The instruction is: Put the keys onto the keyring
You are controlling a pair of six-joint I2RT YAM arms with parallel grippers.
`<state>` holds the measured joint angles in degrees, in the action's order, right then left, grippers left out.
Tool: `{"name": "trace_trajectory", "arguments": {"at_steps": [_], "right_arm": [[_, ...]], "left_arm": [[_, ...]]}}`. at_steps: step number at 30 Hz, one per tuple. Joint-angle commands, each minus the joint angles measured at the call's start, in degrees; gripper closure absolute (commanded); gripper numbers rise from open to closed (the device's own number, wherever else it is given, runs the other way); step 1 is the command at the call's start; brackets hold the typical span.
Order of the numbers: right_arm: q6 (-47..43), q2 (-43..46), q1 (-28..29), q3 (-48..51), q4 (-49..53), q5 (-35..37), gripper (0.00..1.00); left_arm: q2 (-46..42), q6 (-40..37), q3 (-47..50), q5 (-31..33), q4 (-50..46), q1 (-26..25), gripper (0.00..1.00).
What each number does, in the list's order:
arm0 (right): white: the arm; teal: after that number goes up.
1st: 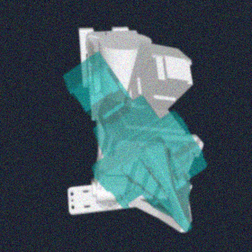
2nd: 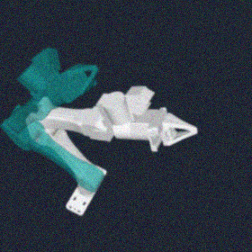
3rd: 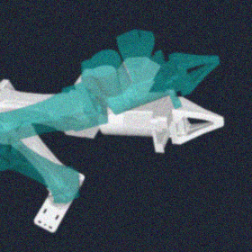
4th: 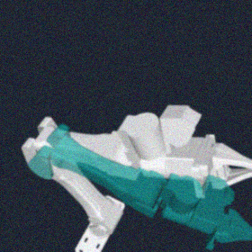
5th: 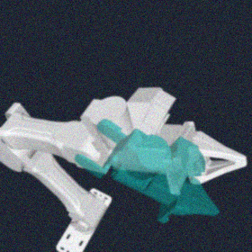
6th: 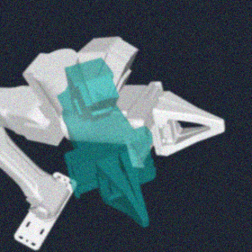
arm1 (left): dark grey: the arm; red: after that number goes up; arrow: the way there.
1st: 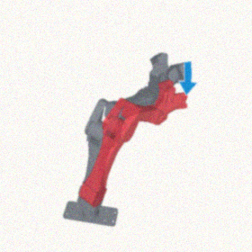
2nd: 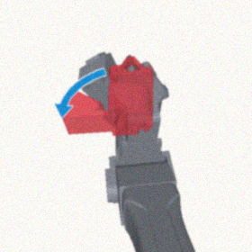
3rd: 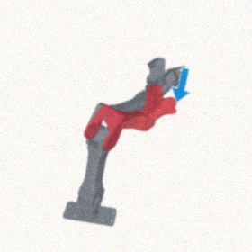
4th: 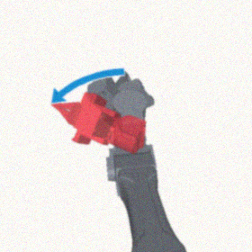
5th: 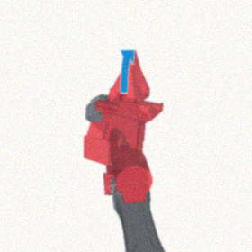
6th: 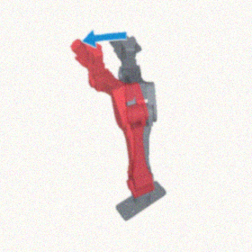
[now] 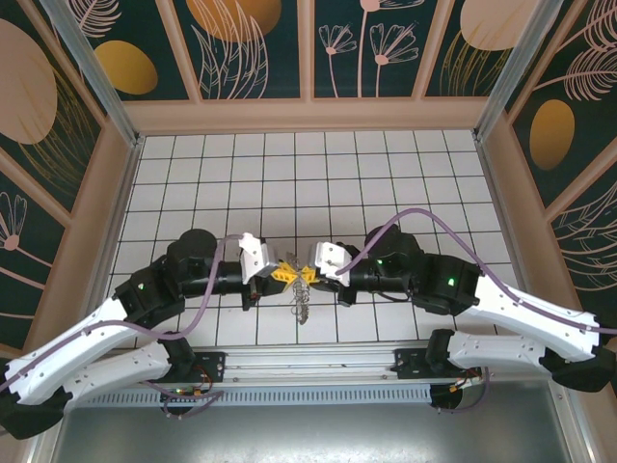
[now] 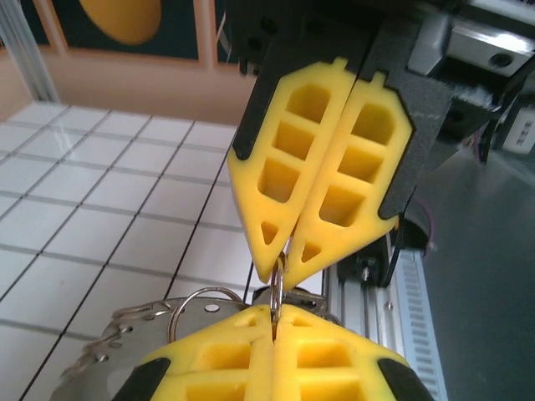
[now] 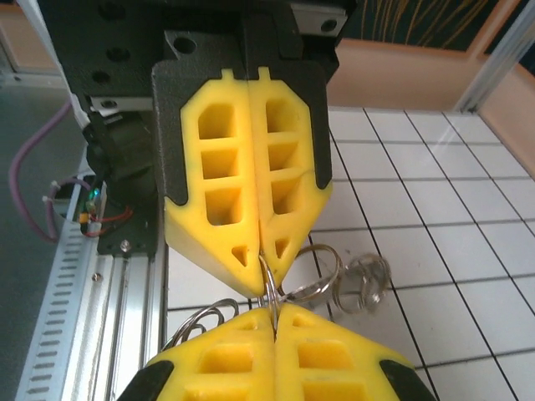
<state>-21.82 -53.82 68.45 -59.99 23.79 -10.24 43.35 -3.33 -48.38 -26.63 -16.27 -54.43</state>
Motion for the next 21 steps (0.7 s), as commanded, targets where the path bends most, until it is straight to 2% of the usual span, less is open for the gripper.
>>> {"name": "trace_trajectory", "arguments": {"at_steps": [1, 4, 12, 14, 19, 21], "right_arm": [[1.33, 2.11, -0.01, 1.68, -6.26, -1.58, 0.92], [1.69, 2.24, 0.1, 2.23, -7.28, -2.63, 0.88], [1.87, 2.2, 0.02, 2.72, -9.4, -4.17, 0.85], [1.79, 2.13, 0.03, 2.96, -9.88, -4.26, 0.87], [1.5, 2.42, -0.02, 3.11, -10.24, -3.58, 1.0], [1.27, 2.49, 0.01, 2.79, -9.78, -2.63, 1.0]], "left_arm": [[-3.4, 3.49, 2.5, -4.12, 14.6, -0.36, 1.0], [-4.17, 3.97, 3.92, -4.12, 17.49, -0.34, 1.0], [-5.54, 5.32, 7.0, -5.87, 22.9, -0.34, 1.0], [-5.6, 5.61, 7.7, -6.36, 24.05, -0.37, 1.0], [-5.88, 6.74, 9.22, -7.13, 26.5, -0.34, 1.0], [-5.13, 6.54, 8.19, -7.1, 24.45, -0.33, 1.0]]}}
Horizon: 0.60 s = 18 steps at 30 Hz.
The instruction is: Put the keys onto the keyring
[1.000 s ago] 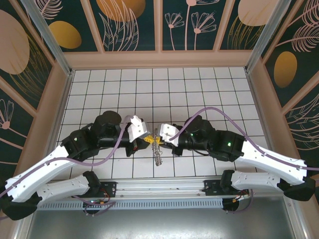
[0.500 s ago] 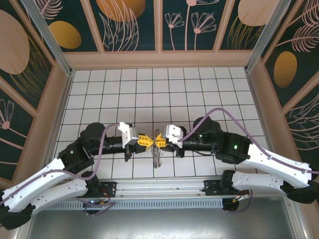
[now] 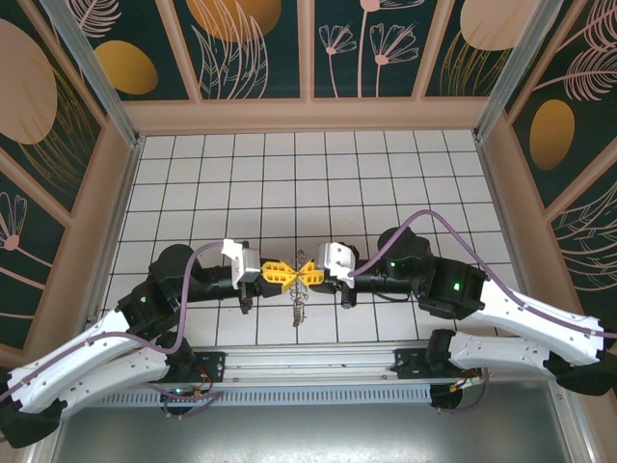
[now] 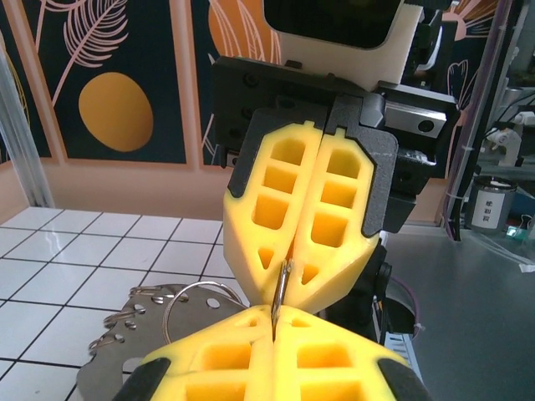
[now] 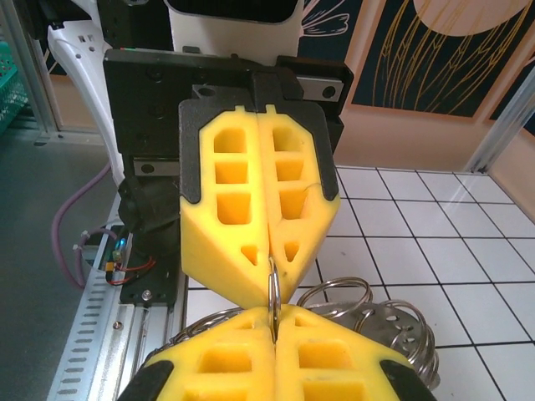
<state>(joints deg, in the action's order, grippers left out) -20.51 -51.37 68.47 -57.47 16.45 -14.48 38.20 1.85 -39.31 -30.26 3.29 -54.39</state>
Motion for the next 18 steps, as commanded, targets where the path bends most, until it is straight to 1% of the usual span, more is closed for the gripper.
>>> {"name": "trace_trajectory", "arguments": {"at_steps": [1, 3, 6, 7, 12, 16, 17, 18], "right_arm": [[-0.14, 0.05, 0.0, -0.05, -1.99, 2.63, 1.0], [-0.64, -0.28, 0.04, -0.72, -0.44, 4.69, 1.0], [-1.77, -2.22, 0.0, -2.79, 3.17, 6.95, 1.0], [-1.97, -3.02, 0.04, -3.56, 4.43, 7.22, 1.0], [-3.03, -6.02, 0.11, -6.62, 8.06, 8.47, 1.0], [-3.48, -7.41, 0.34, -8.05, 10.07, 9.39, 1.0], [-3.48, -7.81, 0.31, -8.39, 10.69, 9.83, 1.0], [-3.56, -8.14, 0.35, -8.61, 11.28, 10.43, 1.0]], "left_arm": [[0.78, 0.7, -2.17, -3.07, 1.94, -0.41, 1.0], [2.31, -1.14, -5.12, -1.17, -4.32, -0.42, 1.0], [3.93, -3.97, -9.11, 1.6, -12.52, -0.42, 0.88], [4.55, -4.8, -10.44, 2.33, -14.91, -0.44, 0.86], [8.2, -7.9, -15.44, 4.65, -22.24, -0.39, 0.84], [10.51, -8.83, -16.08, 4.97, -24.16, -0.42, 0.86], [10.98, -9.06, -16.05, 4.95, -24.28, -0.45, 0.9], [11.35, -9.19, -16.11, 4.96, -24.38, -0.44, 1.0]]}}
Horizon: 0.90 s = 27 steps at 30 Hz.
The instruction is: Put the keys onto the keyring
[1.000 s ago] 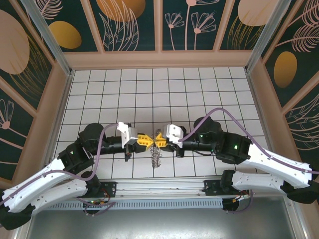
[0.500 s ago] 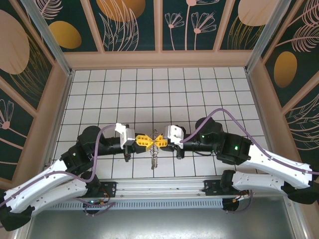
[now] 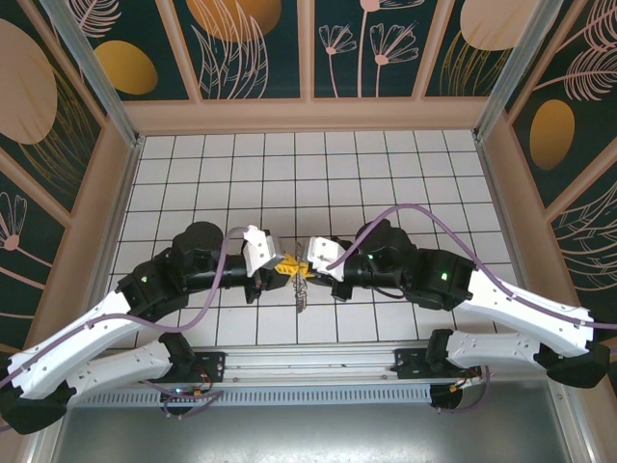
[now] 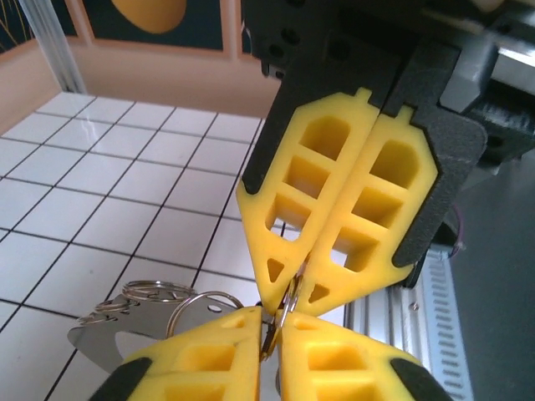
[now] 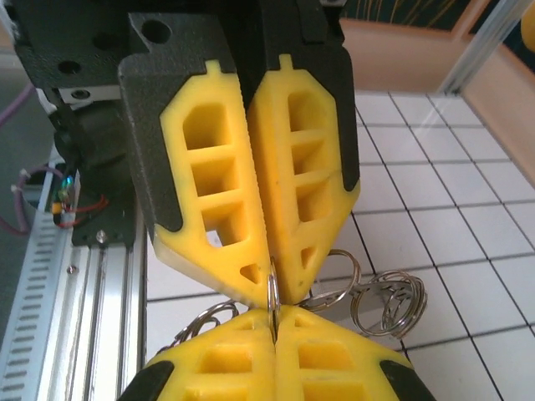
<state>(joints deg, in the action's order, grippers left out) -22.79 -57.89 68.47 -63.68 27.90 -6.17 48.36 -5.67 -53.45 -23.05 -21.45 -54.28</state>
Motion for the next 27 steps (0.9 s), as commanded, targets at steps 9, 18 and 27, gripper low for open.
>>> {"name": "trace_trajectory", "arguments": {"at_steps": [9, 18, 27], "right_arm": [[0.87, 1.72, 1.68, 2.57, -5.65, 2.47, 0.89], [1.88, 5.59, 2.69, 9.04, -15.9, -1.47, 0.79], [1.34, 8.39, 2.66, 11.27, -20.99, -4.7, 0.93]], "left_arm": [[-5.75, 3.4, 5.22, -7.48, 15.08, -0.55, 1.0], [-9.09, 8.6, 9.53, -13.27, 28.28, -0.53, 1.0], [-10.78, 13.06, 13.82, -15.28, 35.54, -0.51, 1.0]]}}
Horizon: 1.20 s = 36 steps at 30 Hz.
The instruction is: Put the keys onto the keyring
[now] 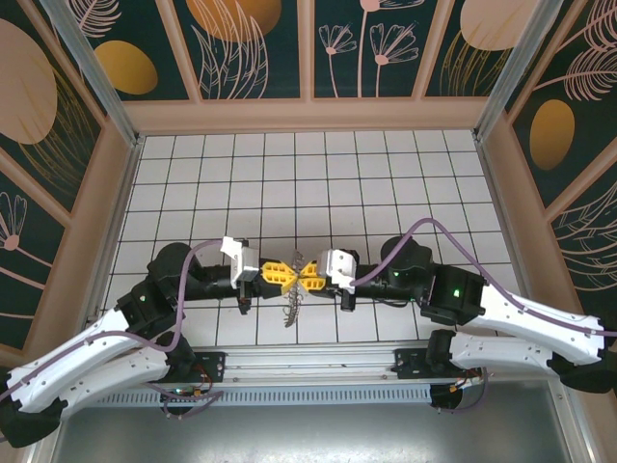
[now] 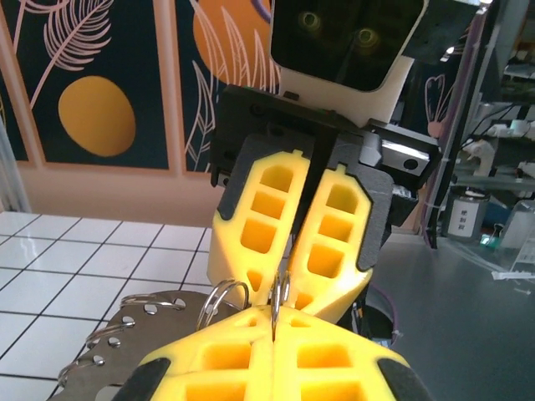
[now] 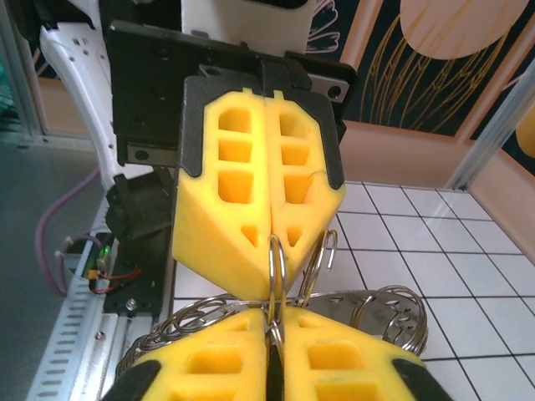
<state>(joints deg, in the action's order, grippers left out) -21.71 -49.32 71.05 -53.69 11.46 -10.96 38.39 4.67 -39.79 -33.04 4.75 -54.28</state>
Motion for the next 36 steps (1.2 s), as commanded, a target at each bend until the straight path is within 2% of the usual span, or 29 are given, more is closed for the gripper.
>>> {"name": "trace_trajectory", "arguments": {"at_steps": [1, 4, 9, 11, 17, 23, 29, 30, 32, 36], "right_arm": [[0.25, 0.13, 0.13, 1.27, -4.73, 0.0, 0.93], [0.18, 0.37, 0.07, 1.06, -4.45, -0.08, 1.0], [0.32, 0.26, 0.09, 0.25, -2.06, 3.25, 1.0], [0.27, -0.58, 0.13, -0.78, 0.06, 5.59, 1.0], [-0.75, -7.77, 0.12, -6.03, 9.58, 11.35, 1.0], [-1.57, -10.09, 0.14, -8.1, 12.59, 13.2, 1.0], [-1.76, -9.47, 0.07, -8.36, 13.93, 13.58, 1.0], [-1.84, -9.45, 0.12, -8.36, 14.02, 13.6, 1.0], [-1.77, -9.25, 0.06, -8.29, 14.05, 13.4, 1.0], [-1.38, -7.76, 0.07, -7.29, 12.62, 12.79, 1.0]], "left_arm": [[-0.77, 2.48, 0.15, -5.05, 8.69, -0.48, 1.0], [-0.28, 1.06, -0.73, -4.16, 5.06, -0.5, 1.0], [2.05, -4.5, -5.97, 0.42, -8.45, -0.52, 1.0], [3.25, -7.11, -9.34, 2.46, -14.93, -0.55, 0.94], [8.93, -12.55, -17.48, 5.86, -28.59, -0.54, 0.9], [13.06, -13.86, -19.99, 6.92, -33.24, -0.54, 0.87], [13.94, -13.48, -19.56, 5.58, -33.58, -0.51, 0.82], [14.14, -13.54, -19.54, 5.13, -33.53, -0.49, 0.84], [14.25, -13.67, -19.45, 3.89, -33.46, -0.56, 1.0], [11.97, -12.67, -17.57, 3.06, -29.49, -0.55, 1.0]]}}
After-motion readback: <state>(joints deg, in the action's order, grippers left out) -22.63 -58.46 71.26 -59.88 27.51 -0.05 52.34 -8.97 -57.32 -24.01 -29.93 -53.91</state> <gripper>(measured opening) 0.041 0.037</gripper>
